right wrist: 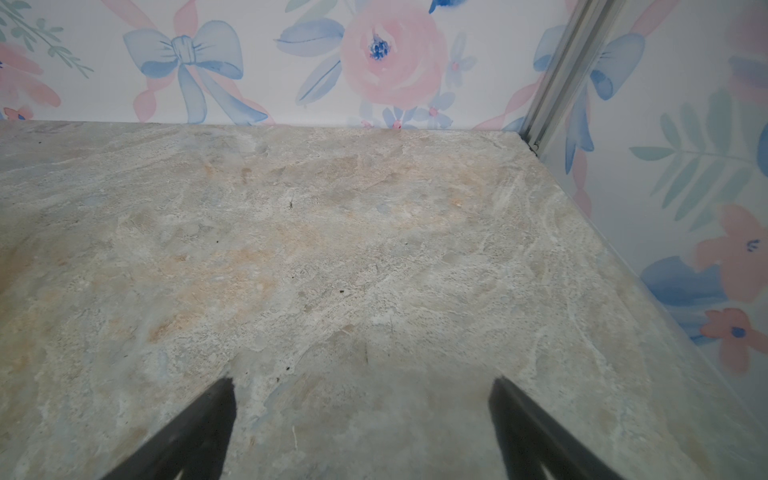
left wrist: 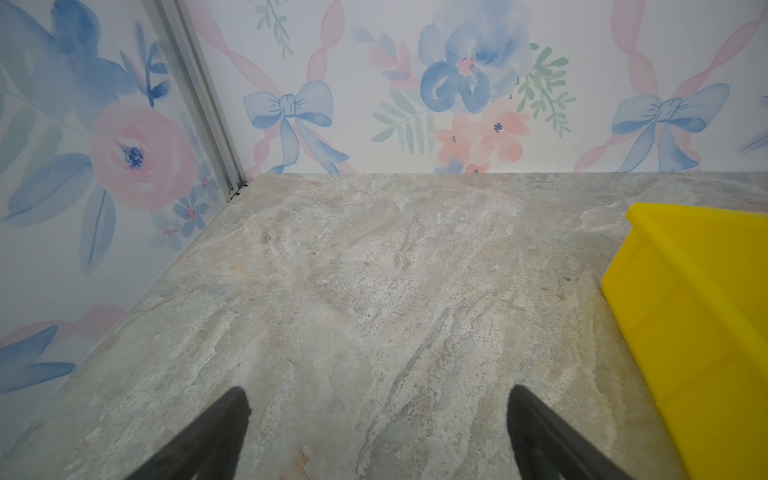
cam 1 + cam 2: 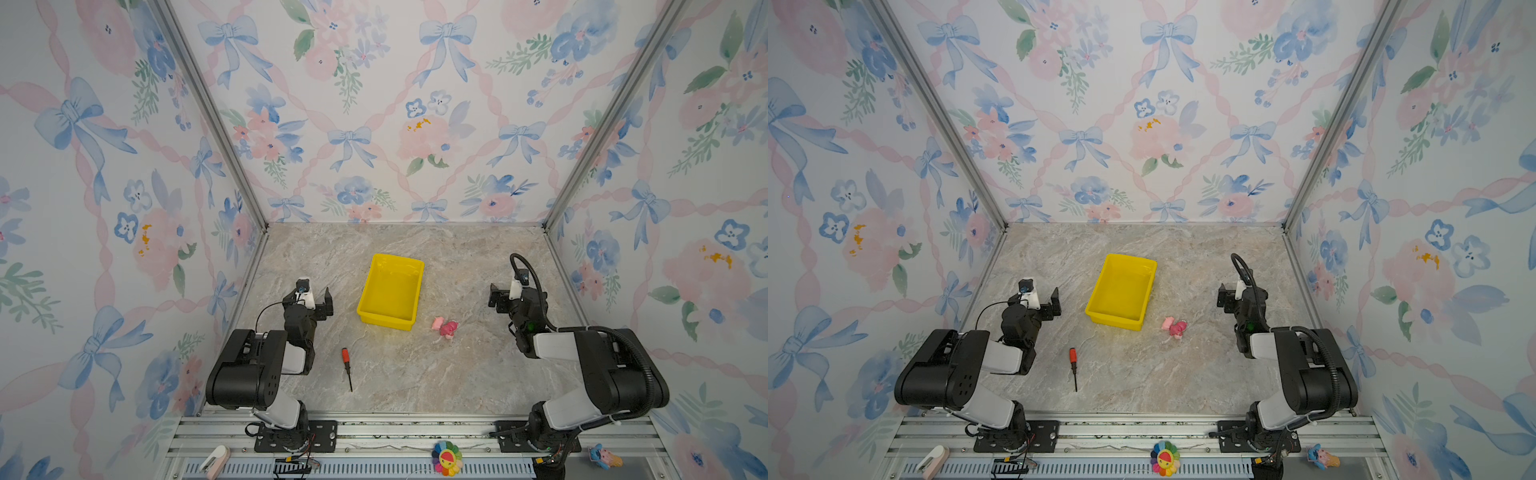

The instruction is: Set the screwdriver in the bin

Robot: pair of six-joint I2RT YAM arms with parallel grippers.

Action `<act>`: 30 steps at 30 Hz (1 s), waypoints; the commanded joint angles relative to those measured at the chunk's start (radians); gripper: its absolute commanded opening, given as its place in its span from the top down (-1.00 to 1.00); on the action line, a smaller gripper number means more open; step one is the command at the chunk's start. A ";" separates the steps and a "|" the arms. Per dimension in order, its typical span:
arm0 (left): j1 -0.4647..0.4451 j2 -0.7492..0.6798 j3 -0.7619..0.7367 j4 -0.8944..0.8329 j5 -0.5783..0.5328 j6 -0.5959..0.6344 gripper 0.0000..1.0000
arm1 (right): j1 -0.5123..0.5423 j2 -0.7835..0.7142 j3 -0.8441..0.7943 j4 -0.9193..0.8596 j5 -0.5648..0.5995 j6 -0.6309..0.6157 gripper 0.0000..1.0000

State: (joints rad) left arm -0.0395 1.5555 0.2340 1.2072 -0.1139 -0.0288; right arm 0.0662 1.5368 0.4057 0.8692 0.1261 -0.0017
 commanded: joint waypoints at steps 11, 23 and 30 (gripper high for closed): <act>-0.003 0.010 0.008 -0.001 0.015 0.014 -0.95 | -0.009 0.009 -0.010 0.027 -0.008 -0.006 -0.94; -0.002 -0.073 0.057 -0.156 -0.017 0.003 -0.95 | 0.012 -0.109 0.028 -0.144 0.061 -0.003 -0.94; -0.002 -0.204 0.121 -0.400 -0.029 -0.047 -0.95 | 0.045 -0.235 0.063 -0.296 0.083 -0.020 -0.94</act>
State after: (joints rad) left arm -0.0395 1.3994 0.3195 0.9482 -0.1295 -0.0418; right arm 0.0898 1.3483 0.4351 0.6643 0.1837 -0.0090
